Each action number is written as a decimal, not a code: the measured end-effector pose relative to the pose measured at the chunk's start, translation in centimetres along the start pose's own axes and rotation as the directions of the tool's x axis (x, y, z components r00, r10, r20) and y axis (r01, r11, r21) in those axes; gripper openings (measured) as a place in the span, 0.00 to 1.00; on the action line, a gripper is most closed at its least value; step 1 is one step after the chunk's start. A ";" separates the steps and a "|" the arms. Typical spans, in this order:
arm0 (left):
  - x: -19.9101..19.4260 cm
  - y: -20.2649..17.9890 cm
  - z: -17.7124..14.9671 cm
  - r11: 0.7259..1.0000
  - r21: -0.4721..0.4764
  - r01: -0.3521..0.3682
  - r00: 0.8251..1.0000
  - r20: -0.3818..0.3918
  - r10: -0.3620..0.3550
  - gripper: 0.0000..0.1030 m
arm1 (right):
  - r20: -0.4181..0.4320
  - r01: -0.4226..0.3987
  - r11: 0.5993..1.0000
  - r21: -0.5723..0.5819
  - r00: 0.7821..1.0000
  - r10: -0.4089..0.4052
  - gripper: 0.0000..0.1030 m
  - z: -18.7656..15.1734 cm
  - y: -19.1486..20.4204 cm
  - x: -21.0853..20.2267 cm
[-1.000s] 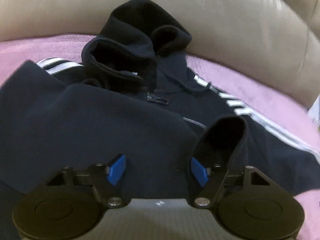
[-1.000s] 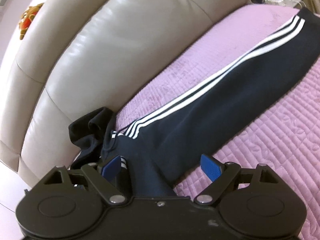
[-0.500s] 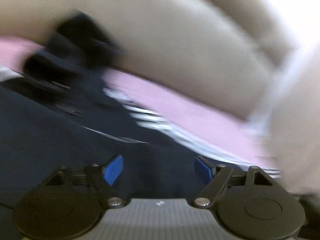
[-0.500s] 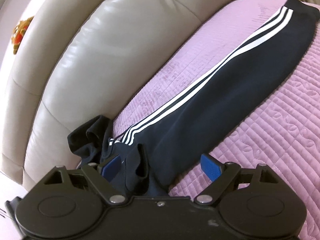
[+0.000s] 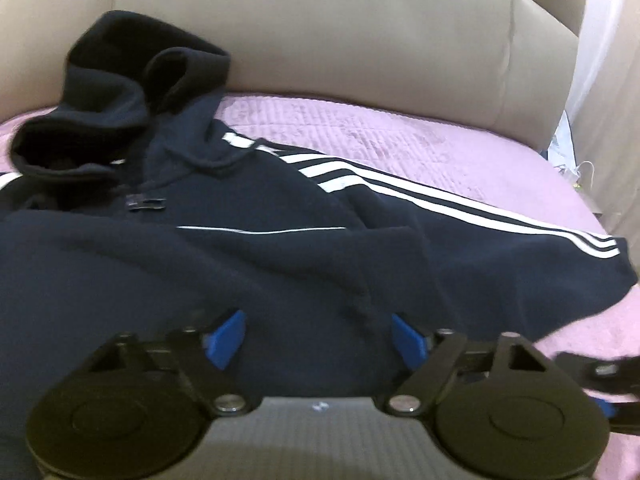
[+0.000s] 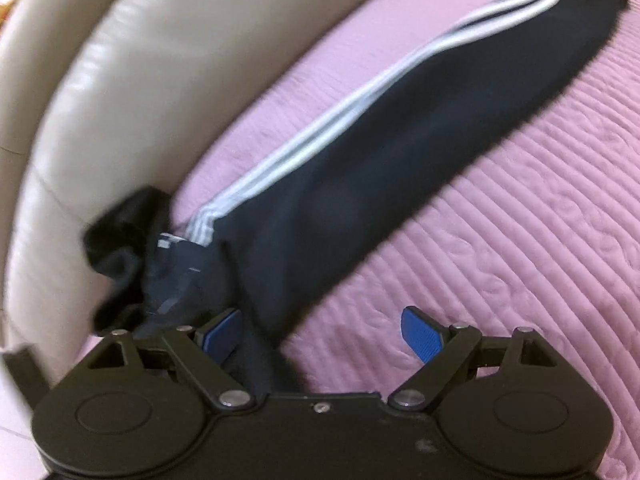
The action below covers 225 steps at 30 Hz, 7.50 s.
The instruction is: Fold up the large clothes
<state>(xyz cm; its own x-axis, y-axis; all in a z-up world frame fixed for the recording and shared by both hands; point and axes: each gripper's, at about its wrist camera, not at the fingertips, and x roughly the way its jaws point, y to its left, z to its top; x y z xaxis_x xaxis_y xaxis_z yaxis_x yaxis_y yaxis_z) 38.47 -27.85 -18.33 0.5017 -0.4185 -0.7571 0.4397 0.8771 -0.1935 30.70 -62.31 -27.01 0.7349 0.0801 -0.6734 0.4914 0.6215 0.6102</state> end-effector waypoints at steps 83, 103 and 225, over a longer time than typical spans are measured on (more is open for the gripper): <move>-18.7 27.3 -1.1 0.980 -0.150 -0.132 0.990 -0.075 0.122 0.78 | 0.128 -0.313 0.698 -0.644 0.855 0.502 0.08 -14.4 36.4 5.9; -21.4 31.8 -1.0 0.933 -0.344 -0.106 0.993 0.007 0.115 0.78 | -0.163 -0.441 0.842 -0.310 0.897 0.410 0.11 -16.1 33.4 14.2; -17.4 29.0 0.2 0.932 -0.332 -0.144 0.990 -0.048 0.136 0.77 | 0.000 0.098 0.840 -0.534 0.993 -0.115 0.91 -6.8 24.9 9.4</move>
<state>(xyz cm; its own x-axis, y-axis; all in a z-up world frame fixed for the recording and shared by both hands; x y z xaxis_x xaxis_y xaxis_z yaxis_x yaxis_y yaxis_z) 42.65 4.85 -10.62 0.5203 -0.2839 -0.8054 0.0900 0.9561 -0.2788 46.64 -40.76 -21.00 0.6735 0.0075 -0.7392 0.2349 0.9460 0.2236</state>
